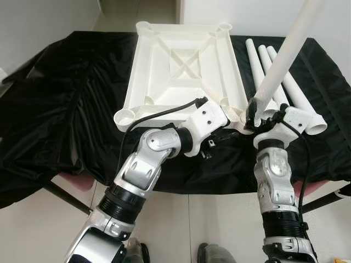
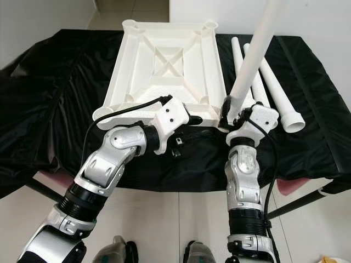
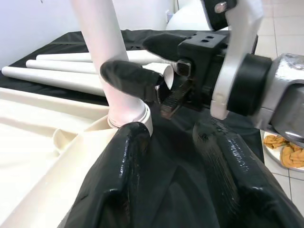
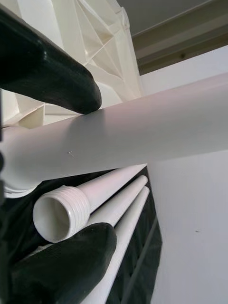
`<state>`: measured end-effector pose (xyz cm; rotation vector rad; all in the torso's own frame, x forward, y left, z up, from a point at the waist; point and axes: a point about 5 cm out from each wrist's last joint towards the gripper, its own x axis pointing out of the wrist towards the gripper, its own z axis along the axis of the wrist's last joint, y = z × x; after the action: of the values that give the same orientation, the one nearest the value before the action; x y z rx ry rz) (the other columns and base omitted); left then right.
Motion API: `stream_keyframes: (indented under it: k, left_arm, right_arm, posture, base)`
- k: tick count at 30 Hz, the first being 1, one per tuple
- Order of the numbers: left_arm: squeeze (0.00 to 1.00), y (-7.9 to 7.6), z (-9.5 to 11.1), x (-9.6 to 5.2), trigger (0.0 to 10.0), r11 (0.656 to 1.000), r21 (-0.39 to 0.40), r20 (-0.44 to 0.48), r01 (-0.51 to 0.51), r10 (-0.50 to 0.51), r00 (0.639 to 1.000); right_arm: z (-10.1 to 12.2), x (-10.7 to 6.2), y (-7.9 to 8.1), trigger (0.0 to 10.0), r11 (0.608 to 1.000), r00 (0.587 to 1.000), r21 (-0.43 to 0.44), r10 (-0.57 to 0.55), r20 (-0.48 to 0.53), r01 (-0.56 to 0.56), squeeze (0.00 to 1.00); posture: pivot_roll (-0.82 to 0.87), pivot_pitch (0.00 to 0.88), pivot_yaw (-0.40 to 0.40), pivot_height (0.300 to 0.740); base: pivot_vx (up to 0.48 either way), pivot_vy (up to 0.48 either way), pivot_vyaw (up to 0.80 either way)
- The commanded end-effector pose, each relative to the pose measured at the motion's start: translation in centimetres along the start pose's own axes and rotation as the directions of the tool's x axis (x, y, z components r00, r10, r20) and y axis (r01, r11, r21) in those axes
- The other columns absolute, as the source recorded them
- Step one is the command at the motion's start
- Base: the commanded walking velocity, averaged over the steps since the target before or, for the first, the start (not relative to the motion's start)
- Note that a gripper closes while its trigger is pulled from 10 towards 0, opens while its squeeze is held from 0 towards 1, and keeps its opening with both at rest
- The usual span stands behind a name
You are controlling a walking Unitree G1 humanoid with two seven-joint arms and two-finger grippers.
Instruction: Building children table
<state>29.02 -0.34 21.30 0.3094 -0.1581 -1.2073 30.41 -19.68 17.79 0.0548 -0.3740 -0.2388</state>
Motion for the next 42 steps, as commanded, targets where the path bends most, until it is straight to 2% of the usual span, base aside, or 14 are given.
stream_keyframes:
  k: [1,4,10,11,13,17,21,22,23,24,29,34,36,42]
  left_arm:
    - [0.0,1.3,0.0,0.0,10.0,0.982,-0.002,-0.002,-0.19,0.19,0.982]
    - [0.0,1.8,-0.2,0.2,10.0,0.981,-0.004,-0.012,-0.195,0.195,0.981]
    - [0.0,2.9,-1.5,0.7,10.0,0.983,-0.021,-0.109,-0.183,0.179,0.978]
    - [1.0,3.4,-1.8,0.7,10.0,0.98,-0.029,-0.131,-0.196,0.191,0.973]
    - [1.0,3.4,-1.8,0.7,10.0,0.98,-0.029,-0.131,-0.196,0.191,0.973]
    - [1.0,4.9,-2.1,0.7,10.0,0.972,-0.048,-0.164,-0.23,0.219,0.962]
    - [1.0,6.3,-2.3,0.7,10.0,0.955,-0.006,-0.205,-0.296,0.288,0.935]
    - [0.97,6.6,-2.3,0.8,10.0,0.949,-0.002,-0.212,-0.316,0.309,0.927]
    - [0.28,6.9,-2.3,0.8,10.0,0.942,-0.005,-0.218,-0.335,0.326,0.92]
    - [0.0,7.1,-2.3,0.9,10.0,0.938,-0.007,-0.222,-0.346,0.336,0.915]
    - [0.0,7.7,-2.9,1.2,10.0,0.917,-0.032,-0.279,-0.398,0.375,0.884]
    - [0.0,7.4,-3.6,1.7,10.0,0.933,-0.067,-0.335,-0.353,0.312,0.889]
    - [0.0,7.5,-4.3,1.5,10.0,0.932,-0.081,-0.378,-0.354,0.3,0.876]
    - [0.0,8.5,-5.6,0.6,10.0,0.892,-0.105,-0.446,-0.44,0.354,0.822]
  right_arm:
    - [-0.2,-0.7,-0.2,10.0,1.0,1.0,-0.007,-0.006,-0.01,0.006,0.0]
    - [-0.5,-1.6,-0.4,10.0,1.0,1.0,-0.02,0.006,-0.028,-0.007,0.0]
    - [-1.1,-3.4,-0.2,10.0,0.997,0.996,-0.031,0.062,-0.071,-0.064,0.0]
    - [-1.3,-3.8,0.0,10.0,0.996,0.993,-0.033,0.082,-0.079,-0.085,0.0]
    - [-1.3,-3.8,0.0,10.0,0.996,0.993,-0.033,0.082,-0.079,-0.085,0.0]
    - [-1.3,-4.6,0.3,10.0,0.992,0.989,-0.033,0.118,-0.09,-0.122,0.0]
    - [-1.4,-5.1,0.4,10.0,0.989,0.985,-0.039,0.139,-0.099,-0.143,0.0]
    - [-1.4,-5.1,0.4,10.0,0.988,0.984,-0.04,0.144,-0.1,-0.149,0.0]
    - [-1.4,-5.2,0.4,10.0,0.987,0.984,-0.04,0.148,-0.101,-0.153,0.0]
    - [-1.3,-5.3,0.5,10.0,0.987,0.983,-0.041,0.151,-0.103,-0.156,0.0]
    - [-1.2,-5.4,0.3,10.0,0.987,0.983,-0.04,0.151,-0.106,-0.156,0.0]
    - [-0.9,-5.5,-0.2,10.0,0.987,0.984,-0.053,0.144,-0.103,-0.15,0.0]
    - [-0.7,-5.5,-0.4,10.0,0.987,0.985,-0.059,0.141,-0.101,-0.147,0.0]
    - [-0.5,-5.5,-0.6,10.0,0.988,0.986,-0.068,0.135,-0.096,-0.142,0.0]
  posture:
    - [-0.07,0.073,0.052,0.74]
    - [-0.08,0.079,0.056,0.74]
    - [-0.08,0.087,0.059,0.74]
    - [-0.08,0.089,0.06,0.74]
    - [-0.08,0.089,0.06,0.74]
    - [-0.08,0.092,0.061,0.74]
    - [-0.08,0.092,0.061,0.74]
    - [-0.08,0.095,0.064,0.74]
    - [-0.08,0.095,0.064,0.74]
    - [-0.08,0.095,0.064,0.74]
    - [-0.09,0.101,0.066,0.74]
    - [-0.09,0.107,0.069,0.74]
    - [-0.1,0.108,0.071,0.74]
    - [-0.1,0.11,0.077,0.74]
  base:
    - [0.0,0.0,0.0]
    - [0.0,0.0,0.0]
    - [0.0,0.0,0.0]
    - [0.0,0.0,0.0]
    - [0.0,0.0,0.0]
    - [0.0,0.0,0.0]
    - [0.0,0.0,0.0]
    - [0.0,0.0,0.0]
    - [0.0,0.0,0.0]
    - [0.0,0.0,0.0]
    - [0.0,0.0,0.0]
    - [0.0,0.0,0.0]
    - [0.0,0.0,0.0]
    - [0.0,0.0,0.0]
